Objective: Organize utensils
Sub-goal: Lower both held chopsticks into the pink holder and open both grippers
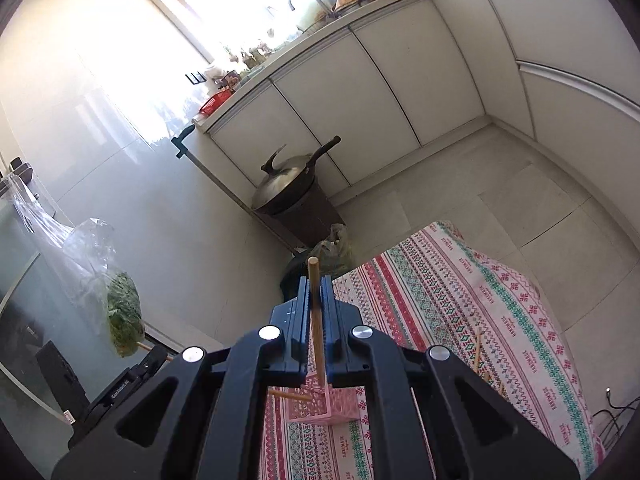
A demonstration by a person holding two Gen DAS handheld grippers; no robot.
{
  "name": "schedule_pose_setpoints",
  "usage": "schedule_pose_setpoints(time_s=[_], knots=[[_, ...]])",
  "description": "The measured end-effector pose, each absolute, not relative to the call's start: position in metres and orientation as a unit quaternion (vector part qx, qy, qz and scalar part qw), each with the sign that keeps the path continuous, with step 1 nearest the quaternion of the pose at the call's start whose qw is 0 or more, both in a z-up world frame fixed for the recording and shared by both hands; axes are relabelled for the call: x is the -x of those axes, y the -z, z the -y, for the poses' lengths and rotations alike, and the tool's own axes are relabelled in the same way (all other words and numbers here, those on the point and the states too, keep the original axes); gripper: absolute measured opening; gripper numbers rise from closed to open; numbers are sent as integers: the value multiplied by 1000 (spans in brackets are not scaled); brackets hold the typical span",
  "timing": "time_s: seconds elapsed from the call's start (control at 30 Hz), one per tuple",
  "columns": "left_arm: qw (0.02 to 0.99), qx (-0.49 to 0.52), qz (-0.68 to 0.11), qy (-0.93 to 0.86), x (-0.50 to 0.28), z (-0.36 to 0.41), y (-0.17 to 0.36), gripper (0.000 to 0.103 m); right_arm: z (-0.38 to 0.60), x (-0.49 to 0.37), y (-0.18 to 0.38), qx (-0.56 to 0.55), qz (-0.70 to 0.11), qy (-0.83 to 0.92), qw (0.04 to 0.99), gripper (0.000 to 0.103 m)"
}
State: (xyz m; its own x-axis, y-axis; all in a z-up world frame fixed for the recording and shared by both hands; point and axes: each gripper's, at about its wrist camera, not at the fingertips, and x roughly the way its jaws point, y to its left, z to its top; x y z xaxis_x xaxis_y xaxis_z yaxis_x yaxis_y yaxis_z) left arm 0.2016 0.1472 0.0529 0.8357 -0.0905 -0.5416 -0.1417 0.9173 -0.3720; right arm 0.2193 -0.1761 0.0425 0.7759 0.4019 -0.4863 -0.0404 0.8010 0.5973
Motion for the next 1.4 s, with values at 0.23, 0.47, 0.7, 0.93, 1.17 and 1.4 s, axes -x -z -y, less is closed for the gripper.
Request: schedule_pose_setpoints(time_s=[0.23,0.47,0.7,0.93,1.17,1.4], knots=[[924,213,-316,-18,-205,-159,-34,20,152,-227,-38,-275,-319,-139,896,6],[938,212,-271,-36,-175,-175,-65,37,127,-241,-22,-268,-339,-142,890,6],[933,204,-294,-34,-174,-174,-56,38,99,-268,19,-263,-379,-132,877,6],[933,173,-315,-19,-175,-159,-46,39,90,-275,39,-248,-393,-108,879,16],[937,146,-318,7,-167,-131,-44,48,92,-244,14,-193,-346,-84,914,39],[941,112,-319,26,-157,-98,-37,63,112,-199,-1,-132,-298,-24,945,75]])
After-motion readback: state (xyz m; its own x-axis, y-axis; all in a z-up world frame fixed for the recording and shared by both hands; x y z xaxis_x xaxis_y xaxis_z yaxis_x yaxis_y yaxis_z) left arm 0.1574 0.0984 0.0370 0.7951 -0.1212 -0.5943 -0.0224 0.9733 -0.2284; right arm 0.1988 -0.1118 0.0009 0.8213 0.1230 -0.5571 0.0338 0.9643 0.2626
